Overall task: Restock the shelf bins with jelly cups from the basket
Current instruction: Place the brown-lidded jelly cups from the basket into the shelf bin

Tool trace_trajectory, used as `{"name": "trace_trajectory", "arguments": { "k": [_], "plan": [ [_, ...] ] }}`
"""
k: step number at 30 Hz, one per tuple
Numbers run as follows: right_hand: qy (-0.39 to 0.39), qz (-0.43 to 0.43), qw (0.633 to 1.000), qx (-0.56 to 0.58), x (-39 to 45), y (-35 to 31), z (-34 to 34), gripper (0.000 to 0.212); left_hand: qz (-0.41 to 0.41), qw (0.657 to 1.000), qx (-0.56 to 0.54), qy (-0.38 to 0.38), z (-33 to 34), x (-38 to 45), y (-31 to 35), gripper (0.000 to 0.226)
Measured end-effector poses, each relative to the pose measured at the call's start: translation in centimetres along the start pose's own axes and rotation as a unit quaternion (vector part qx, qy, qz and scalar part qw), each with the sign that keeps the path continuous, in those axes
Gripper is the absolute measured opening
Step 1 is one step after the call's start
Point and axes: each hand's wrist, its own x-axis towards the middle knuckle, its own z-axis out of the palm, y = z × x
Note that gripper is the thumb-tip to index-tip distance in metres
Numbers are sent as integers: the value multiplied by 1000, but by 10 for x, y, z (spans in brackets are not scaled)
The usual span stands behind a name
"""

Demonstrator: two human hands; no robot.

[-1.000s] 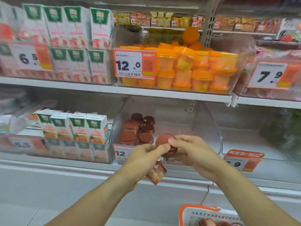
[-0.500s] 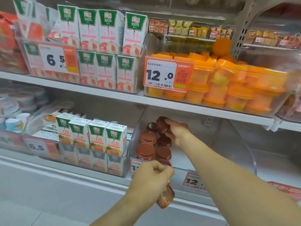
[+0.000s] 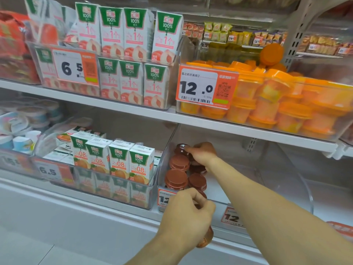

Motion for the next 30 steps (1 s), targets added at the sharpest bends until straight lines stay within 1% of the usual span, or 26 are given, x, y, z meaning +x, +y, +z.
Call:
{"name": "trace_trajectory", "arguments": {
  "k": [2,4,5,6,7,9,10,11,12,13,14,16,17,18,20,21,22,23,24,25,26,28,30],
  "plan": [
    [36,-17,999,-19,-2,0,-9,50,11,1000,-8,13,-1,-1,3,17],
    [92,-69,993,-20,-12,-2,-24,42,16,999,-35,26,-2,-1,7,19],
    [105,-102,989,-6,-24,-5,-33,39,10,998,-53,37,-3,-1,9,21],
    [91,-127,988,20,-42,-8,-42,38,-7,995,-90,47,-3,-1,13,21],
    [44,-140,988,49,-62,-11,-52,37,-29,988,-142,55,-4,-1,17,20],
    [-115,-152,979,76,-105,-16,-73,36,-63,972,-212,79,-6,-1,25,17],
    [-189,-162,968,44,-123,-18,-83,37,-71,968,-219,95,-7,-2,28,19],
    [-238,-170,956,-1,-139,-19,-91,39,-72,964,-230,107,-6,-2,31,23],
    [-263,-174,948,-44,-150,-19,-96,43,-72,960,-244,113,-5,-2,32,27],
    [-262,-173,947,-70,-157,-17,-99,47,-75,956,-258,120,-3,-1,33,33],
    [-249,-162,952,-72,-161,-16,-99,52,-77,951,-271,128,-2,-1,34,38],
    [-243,-123,962,-28,-166,-13,-98,58,-83,943,-292,137,1,-3,39,43],
    [-254,-100,962,12,-164,-11,-98,56,-84,940,-299,138,2,-5,43,42],
    [-266,-78,960,48,-161,-9,-99,48,-78,940,-303,136,2,-6,47,39],
    [-270,-37,956,112,-152,-7,-103,25,-44,948,-289,123,2,-6,49,33],
    [-258,-14,954,151,-144,-5,-105,20,-12,959,-258,118,1,-5,46,28],
    [-237,10,951,200,-134,-4,-105,18,32,975,-185,115,-1,-2,40,21],
    [-208,31,944,254,-121,-1,-105,17,79,987,-77,115,-3,0,33,18],
    [-175,47,934,309,-106,2,-105,16,124,985,39,115,-4,2,25,23],
    [-143,57,922,356,-90,5,-103,14,162,970,137,118,-4,5,16,27],
    [-116,61,912,388,-73,7,-99,12,179,954,210,117,-3,7,10,29],
    [-77,67,908,405,-40,9,-88,13,178,933,296,98,-1,8,2,29],
    [-43,69,918,388,-13,9,-72,22,175,917,350,79,1,11,-6,33]
  ]
}}
